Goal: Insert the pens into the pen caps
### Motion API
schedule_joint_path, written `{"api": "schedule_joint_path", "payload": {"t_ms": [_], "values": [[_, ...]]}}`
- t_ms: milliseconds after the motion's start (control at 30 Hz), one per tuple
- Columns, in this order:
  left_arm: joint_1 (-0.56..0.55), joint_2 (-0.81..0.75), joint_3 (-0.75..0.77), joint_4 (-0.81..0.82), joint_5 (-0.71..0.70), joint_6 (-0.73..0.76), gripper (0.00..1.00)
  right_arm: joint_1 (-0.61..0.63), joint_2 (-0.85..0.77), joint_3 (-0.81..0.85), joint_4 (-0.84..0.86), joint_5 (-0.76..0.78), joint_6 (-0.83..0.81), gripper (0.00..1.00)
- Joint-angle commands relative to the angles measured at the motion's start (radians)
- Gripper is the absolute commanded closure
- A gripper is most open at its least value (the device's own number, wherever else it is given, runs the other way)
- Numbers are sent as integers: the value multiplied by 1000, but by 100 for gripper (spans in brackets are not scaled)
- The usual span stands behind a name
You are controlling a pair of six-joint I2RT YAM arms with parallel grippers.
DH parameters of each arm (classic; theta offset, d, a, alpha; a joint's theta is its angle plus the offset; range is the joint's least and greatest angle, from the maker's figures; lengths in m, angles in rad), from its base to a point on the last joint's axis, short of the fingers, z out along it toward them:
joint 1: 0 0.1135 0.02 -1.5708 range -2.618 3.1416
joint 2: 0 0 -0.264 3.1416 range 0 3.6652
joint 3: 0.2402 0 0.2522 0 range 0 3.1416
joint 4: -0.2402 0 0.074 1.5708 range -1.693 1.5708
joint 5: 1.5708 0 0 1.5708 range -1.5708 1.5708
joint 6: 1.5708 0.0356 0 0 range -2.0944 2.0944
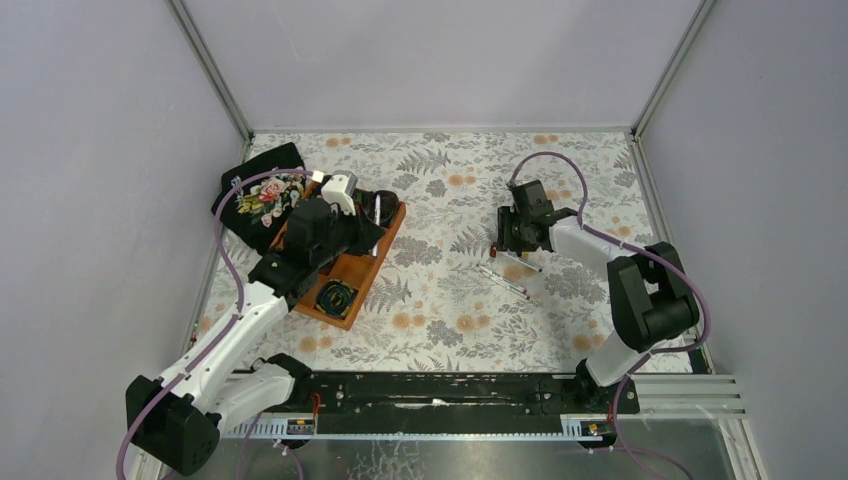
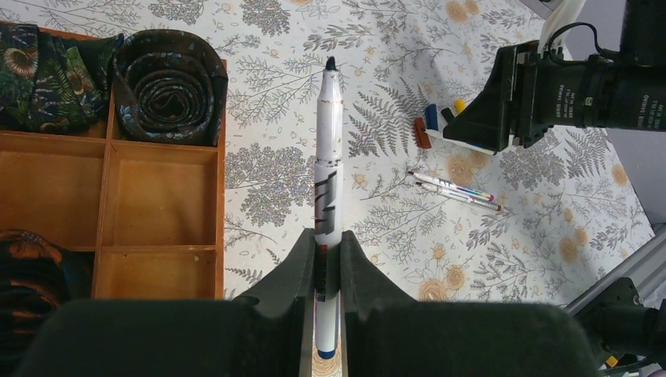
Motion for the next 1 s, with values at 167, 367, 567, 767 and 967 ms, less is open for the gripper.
{"api": "schedule_joint_path", "payload": {"t_ms": [167,367,567,767,967], "values": [[4,-8,-15,20,10,27,100,-11,77,54,43,-23,-77,46],[5,-1,-14,22,13,26,100,-11,60,19,28,-110,-67,47],[5,-8,-20,38,32,29,100,-12,14,-1,22,-109,-81,51],[5,-10,-21,35,22,29,100,-12,36,62,20,-22,-56,57],[5,-19,-21,30,-1,31,100,-11,120,115,20,80,-13,70]]}}
